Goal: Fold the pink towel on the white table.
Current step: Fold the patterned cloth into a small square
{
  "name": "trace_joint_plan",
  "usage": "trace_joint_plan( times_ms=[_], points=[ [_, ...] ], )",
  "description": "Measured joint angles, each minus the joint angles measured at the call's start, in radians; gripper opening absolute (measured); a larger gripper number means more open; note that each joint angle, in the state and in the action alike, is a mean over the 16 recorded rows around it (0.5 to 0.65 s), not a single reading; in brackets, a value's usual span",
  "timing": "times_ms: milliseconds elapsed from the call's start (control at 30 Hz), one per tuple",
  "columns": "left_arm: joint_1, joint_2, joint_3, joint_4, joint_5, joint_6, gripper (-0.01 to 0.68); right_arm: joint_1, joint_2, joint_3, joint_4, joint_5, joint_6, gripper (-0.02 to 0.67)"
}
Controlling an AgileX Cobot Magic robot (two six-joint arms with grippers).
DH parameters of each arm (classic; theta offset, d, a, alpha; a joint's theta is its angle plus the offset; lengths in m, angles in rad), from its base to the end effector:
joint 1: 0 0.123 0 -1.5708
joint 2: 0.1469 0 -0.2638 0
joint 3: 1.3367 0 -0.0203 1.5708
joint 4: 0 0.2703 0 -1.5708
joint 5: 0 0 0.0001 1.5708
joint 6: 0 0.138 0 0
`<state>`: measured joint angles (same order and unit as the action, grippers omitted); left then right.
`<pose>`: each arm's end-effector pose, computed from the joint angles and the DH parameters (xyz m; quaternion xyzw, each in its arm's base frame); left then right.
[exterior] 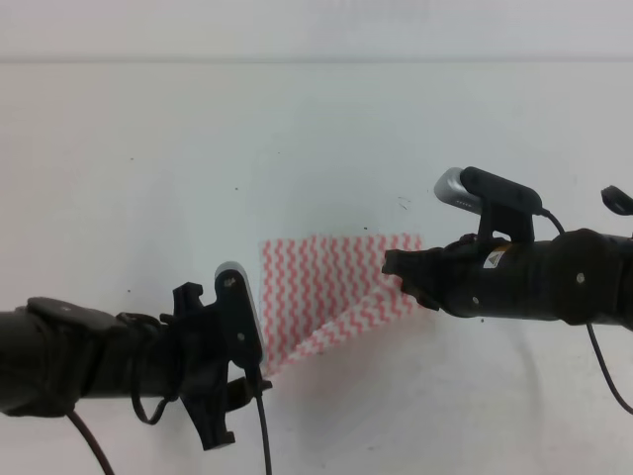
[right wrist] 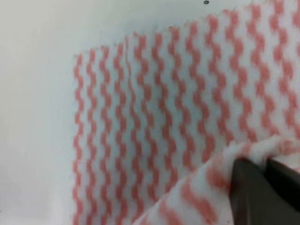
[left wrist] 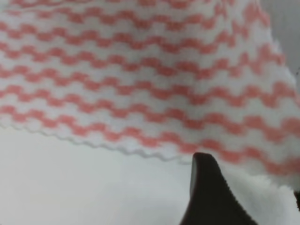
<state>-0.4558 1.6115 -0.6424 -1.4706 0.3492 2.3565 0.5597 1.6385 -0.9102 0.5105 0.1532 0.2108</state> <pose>0.2625 -0.1811 0.0833 0.6256 0.6944 -0.0915 0.3436 0.3192 0.2122 0.1390 0.0576 0.9195 0.2582 0.2906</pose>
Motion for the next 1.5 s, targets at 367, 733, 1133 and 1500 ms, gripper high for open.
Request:
trace_joint_plan(
  times_ms=[367,733,1133,1500],
  points=[
    [0.0,0.01,0.0,-0.057,0.004,0.036,0.034,0.0,0.002,0.0,-0.001,-0.002,-0.001,-0.002],
    [0.0,0.034,0.0,-0.076,0.006,0.044,0.032,0.0,0.001,0.0,-0.001,-0.003,-0.001,-0.002],
    [0.0,0.039,0.0,-0.077,0.007,0.082,0.014,0.0,0.0,0.0,-0.003,-0.005,-0.001,-0.002],
    [0.0,0.041,-0.005,-0.141,-0.012,0.088,0.002,0.0,0.001,0.0,-0.004,-0.005,-0.002,-0.002]
  ],
)
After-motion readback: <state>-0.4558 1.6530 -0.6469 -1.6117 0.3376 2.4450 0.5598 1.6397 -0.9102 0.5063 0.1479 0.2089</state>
